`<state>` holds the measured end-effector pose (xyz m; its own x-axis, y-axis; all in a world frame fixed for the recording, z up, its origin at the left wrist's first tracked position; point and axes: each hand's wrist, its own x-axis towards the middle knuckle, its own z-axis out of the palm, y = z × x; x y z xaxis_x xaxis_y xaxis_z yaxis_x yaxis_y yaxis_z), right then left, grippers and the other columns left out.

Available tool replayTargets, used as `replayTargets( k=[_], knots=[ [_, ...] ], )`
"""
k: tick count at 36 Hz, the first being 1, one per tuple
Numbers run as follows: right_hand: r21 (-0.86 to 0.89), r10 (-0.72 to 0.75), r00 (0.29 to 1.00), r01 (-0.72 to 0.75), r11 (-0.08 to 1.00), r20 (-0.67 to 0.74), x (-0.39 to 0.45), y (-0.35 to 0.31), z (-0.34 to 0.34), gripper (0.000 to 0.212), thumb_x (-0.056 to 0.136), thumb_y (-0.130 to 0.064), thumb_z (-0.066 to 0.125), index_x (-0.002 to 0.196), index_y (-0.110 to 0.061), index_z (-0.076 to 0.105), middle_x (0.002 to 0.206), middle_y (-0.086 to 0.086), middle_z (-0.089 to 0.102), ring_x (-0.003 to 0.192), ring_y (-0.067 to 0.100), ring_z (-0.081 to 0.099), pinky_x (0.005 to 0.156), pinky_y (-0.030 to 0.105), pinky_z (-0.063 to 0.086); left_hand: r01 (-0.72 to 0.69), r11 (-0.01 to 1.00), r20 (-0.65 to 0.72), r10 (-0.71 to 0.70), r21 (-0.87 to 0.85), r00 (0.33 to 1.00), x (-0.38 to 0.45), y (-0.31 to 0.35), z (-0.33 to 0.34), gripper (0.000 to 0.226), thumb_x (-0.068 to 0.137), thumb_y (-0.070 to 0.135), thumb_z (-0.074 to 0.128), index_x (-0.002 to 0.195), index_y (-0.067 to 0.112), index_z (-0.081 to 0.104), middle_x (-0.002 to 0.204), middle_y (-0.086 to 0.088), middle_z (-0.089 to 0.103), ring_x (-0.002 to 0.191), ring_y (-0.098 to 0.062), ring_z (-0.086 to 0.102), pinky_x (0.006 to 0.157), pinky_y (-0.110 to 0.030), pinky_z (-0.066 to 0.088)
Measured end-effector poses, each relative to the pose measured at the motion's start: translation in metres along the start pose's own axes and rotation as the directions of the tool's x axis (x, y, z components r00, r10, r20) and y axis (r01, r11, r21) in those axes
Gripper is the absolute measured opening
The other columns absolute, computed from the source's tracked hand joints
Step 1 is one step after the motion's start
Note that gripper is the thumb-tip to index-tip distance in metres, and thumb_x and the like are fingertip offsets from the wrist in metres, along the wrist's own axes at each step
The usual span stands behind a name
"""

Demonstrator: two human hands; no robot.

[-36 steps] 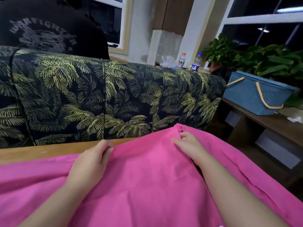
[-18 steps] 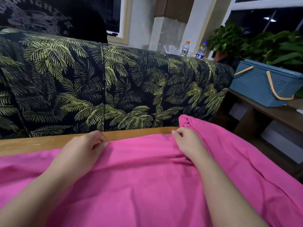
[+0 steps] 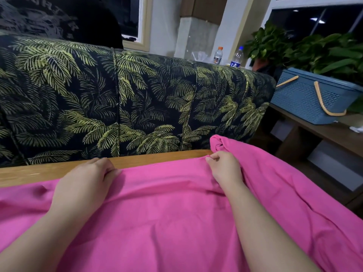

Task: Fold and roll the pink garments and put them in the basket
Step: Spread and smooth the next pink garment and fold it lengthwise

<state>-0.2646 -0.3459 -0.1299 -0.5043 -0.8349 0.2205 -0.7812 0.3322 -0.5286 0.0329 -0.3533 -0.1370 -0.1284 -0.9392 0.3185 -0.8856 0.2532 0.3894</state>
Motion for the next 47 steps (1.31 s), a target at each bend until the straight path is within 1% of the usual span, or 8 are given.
replayTargets(
  k=[7, 13, 21, 30, 34, 37, 40, 47],
  knots=[
    [-0.146, 0.021, 0.998, -0.012, 0.989, 0.062, 0.007, -0.006, -0.002, 0.031, 0.094, -0.027, 0.058, 0.073, -0.009, 0.072, 0.080, 0.012, 0.071, 0.084, 0.032, 0.063, 0.069, 0.030, 0.042, 0.040, 0.997, -0.025, -0.038, 0.073, 0.999, 0.001, 0.004, 0.003, 0.027, 0.091, 0.047, 0.054, 0.087, 0.021, 0.060, 0.088, -0.005, 0.065, 0.086, -0.031, 0.061, 0.061, -0.033, 0.030],
    [-0.187, 0.073, 0.995, -0.058, 0.981, 0.074, 0.014, -0.007, 0.002, 0.047, 0.094, -0.028, 0.056, 0.051, -0.019, 0.042, 0.069, 0.009, 0.059, 0.085, 0.032, 0.064, 0.071, 0.028, 0.044, 0.074, 0.951, 0.092, -0.106, 0.302, 0.990, 0.014, 0.013, 0.007, 0.026, 0.097, 0.041, 0.046, 0.094, 0.015, 0.049, 0.098, -0.005, 0.063, 0.093, -0.029, 0.061, 0.066, -0.032, 0.037],
    [-0.182, 0.083, 0.993, -0.067, 0.981, 0.082, 0.019, -0.005, 0.006, 0.024, 0.095, -0.027, 0.053, 0.076, -0.013, 0.057, 0.094, 0.016, 0.070, 0.092, 0.031, 0.064, 0.075, 0.029, 0.046, 0.138, 0.930, 0.158, -0.201, 0.341, 0.967, 0.029, 0.017, 0.019, 0.017, 0.096, 0.023, 0.047, 0.088, 0.012, 0.037, 0.106, -0.013, 0.063, 0.099, -0.034, 0.060, 0.071, -0.035, 0.040],
    [-0.210, 0.088, 0.995, -0.076, 0.975, 0.052, 0.019, -0.004, 0.010, 0.030, 0.098, -0.025, 0.049, 0.104, -0.003, 0.068, 0.104, 0.014, 0.069, 0.100, 0.030, 0.063, 0.075, 0.029, 0.046, 0.146, 0.897, 0.119, -0.213, 0.417, 0.970, 0.026, 0.024, 0.016, 0.017, 0.099, 0.030, 0.044, 0.100, 0.013, 0.044, 0.114, -0.010, 0.059, 0.109, -0.030, 0.056, 0.079, -0.037, 0.041],
    [-0.183, 0.107, 0.992, -0.094, 0.979, 0.063, 0.020, -0.005, 0.009, 0.029, 0.097, -0.027, 0.051, 0.101, -0.005, 0.069, 0.102, 0.014, 0.069, 0.099, 0.030, 0.064, 0.076, 0.030, 0.046, -0.100, 0.829, 0.079, 0.067, 0.550, 0.995, 0.026, 0.044, 0.012, 0.038, 0.094, 0.047, 0.047, 0.123, 0.023, 0.044, 0.128, -0.004, 0.043, 0.122, -0.025, 0.039, 0.097, -0.042, 0.028],
    [-0.137, 0.119, 0.990, -0.108, 0.985, 0.070, 0.021, -0.004, 0.009, 0.022, 0.094, -0.027, 0.056, 0.082, -0.011, 0.063, 0.095, 0.015, 0.070, 0.092, 0.031, 0.065, 0.072, 0.029, 0.045, -0.514, 0.824, 0.339, 0.425, 0.241, 0.840, 0.034, 0.064, 0.018, 0.053, 0.092, 0.020, 0.048, 0.136, 0.046, 0.034, 0.137, 0.008, 0.029, 0.124, -0.017, 0.029, 0.102, -0.035, 0.029],
    [-0.103, 0.128, 0.988, -0.119, 0.988, 0.082, 0.022, -0.003, 0.008, 0.021, 0.093, -0.028, 0.059, 0.076, -0.015, 0.057, 0.084, 0.013, 0.069, 0.088, 0.031, 0.067, 0.074, 0.029, 0.050, -0.633, 0.774, 0.490, 0.542, 0.026, 0.683, 0.043, 0.083, 0.023, 0.070, 0.085, 0.002, 0.043, 0.138, 0.046, 0.038, 0.130, 0.009, 0.037, 0.114, -0.013, 0.035, 0.102, -0.028, 0.033],
    [-0.048, 0.127, 0.988, -0.123, 0.991, 0.089, 0.026, 0.000, 0.009, 0.026, 0.091, -0.027, 0.062, 0.068, -0.016, 0.057, 0.086, 0.011, 0.071, 0.081, 0.030, 0.066, 0.069, 0.027, 0.047, -0.436, 0.888, 0.369, 0.361, 0.143, 0.856, 0.042, 0.126, 0.043, 0.035, 0.096, 0.044, 0.033, 0.117, 0.038, 0.061, 0.119, 0.003, 0.055, 0.116, -0.021, 0.051, 0.095, -0.037, 0.043]
  ],
)
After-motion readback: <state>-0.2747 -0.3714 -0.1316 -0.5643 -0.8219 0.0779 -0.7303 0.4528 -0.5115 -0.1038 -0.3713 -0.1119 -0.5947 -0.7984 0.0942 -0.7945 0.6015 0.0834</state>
